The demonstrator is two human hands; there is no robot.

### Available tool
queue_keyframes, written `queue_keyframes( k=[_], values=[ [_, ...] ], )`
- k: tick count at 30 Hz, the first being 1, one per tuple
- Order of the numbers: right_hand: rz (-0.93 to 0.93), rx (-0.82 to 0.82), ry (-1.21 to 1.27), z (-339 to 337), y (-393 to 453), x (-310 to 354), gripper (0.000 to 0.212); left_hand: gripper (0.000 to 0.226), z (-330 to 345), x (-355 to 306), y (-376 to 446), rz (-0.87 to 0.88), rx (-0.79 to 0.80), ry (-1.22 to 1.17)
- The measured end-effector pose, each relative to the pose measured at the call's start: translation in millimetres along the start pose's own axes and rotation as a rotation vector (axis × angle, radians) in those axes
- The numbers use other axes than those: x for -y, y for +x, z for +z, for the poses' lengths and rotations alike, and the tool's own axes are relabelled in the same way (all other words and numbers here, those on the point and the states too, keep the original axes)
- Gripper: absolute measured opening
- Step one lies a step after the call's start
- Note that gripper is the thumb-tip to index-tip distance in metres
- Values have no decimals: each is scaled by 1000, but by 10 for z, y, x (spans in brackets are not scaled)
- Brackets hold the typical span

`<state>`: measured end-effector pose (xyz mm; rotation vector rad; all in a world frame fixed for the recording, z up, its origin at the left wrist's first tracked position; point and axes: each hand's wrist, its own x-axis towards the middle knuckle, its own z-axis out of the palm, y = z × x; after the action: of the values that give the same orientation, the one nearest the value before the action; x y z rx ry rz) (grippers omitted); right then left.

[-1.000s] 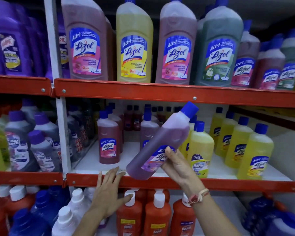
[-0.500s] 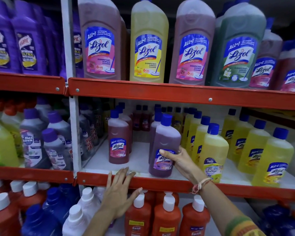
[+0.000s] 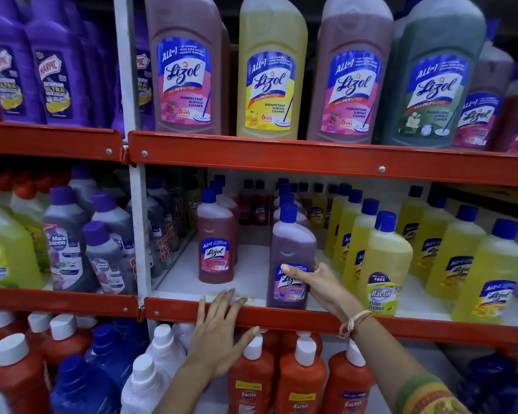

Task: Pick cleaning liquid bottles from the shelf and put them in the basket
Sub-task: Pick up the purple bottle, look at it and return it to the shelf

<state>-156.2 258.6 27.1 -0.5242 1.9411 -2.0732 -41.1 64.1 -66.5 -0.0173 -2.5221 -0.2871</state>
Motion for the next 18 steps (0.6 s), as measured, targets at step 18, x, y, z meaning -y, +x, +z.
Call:
queue_keyframes(
  k=[18],
  values=[
    [-303,-132,-268,-343,-529,203,46,53,-136,-411,-55,68,-166,-106]
  ],
)
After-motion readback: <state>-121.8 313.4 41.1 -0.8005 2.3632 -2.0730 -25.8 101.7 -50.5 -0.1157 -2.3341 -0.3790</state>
